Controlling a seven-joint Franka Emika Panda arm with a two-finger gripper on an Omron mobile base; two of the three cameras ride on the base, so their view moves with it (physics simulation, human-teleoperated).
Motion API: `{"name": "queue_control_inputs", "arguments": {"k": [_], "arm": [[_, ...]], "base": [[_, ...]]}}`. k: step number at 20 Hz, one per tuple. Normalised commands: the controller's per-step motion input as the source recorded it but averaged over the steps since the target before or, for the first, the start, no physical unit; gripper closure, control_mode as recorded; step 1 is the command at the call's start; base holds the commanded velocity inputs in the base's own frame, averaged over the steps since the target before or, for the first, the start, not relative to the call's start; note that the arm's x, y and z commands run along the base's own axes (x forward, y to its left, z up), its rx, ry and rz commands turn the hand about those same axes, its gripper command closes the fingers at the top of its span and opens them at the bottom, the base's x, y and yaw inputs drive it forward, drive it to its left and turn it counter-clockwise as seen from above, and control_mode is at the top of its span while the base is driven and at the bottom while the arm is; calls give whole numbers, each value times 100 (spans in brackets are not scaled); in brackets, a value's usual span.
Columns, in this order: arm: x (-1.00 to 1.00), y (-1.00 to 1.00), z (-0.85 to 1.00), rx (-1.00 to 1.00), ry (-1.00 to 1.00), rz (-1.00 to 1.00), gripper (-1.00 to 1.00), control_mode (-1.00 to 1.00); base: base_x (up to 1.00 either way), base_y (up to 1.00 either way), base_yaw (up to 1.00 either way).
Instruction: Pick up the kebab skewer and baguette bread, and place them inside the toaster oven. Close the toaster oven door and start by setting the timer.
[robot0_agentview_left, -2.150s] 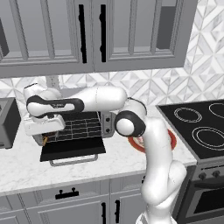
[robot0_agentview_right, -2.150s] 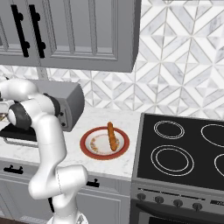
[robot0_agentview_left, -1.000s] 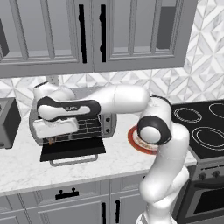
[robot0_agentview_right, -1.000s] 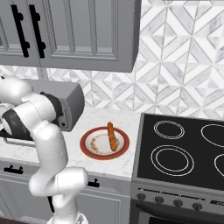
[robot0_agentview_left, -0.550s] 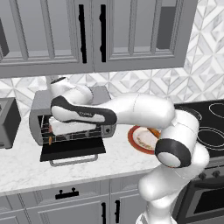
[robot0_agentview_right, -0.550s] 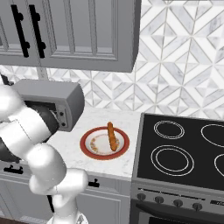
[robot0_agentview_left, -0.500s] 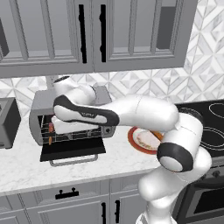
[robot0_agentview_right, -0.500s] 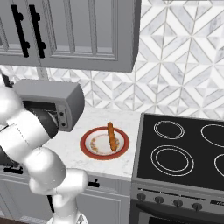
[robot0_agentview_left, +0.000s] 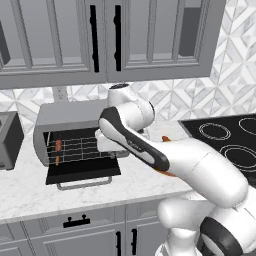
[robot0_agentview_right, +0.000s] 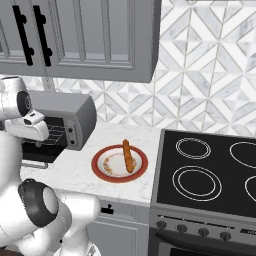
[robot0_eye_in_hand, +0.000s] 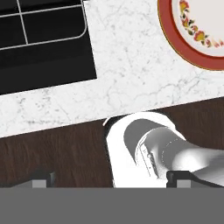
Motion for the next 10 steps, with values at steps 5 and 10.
{"name": "queue_control_inputs", "arguments": {"k": [5,10], "arm": [[-56,-100,1,7,-1,7,-100,-100],[-3,-100,0,3,0,1,-100,-100]], "base": [[0,0,0],[0,0,0]]}}
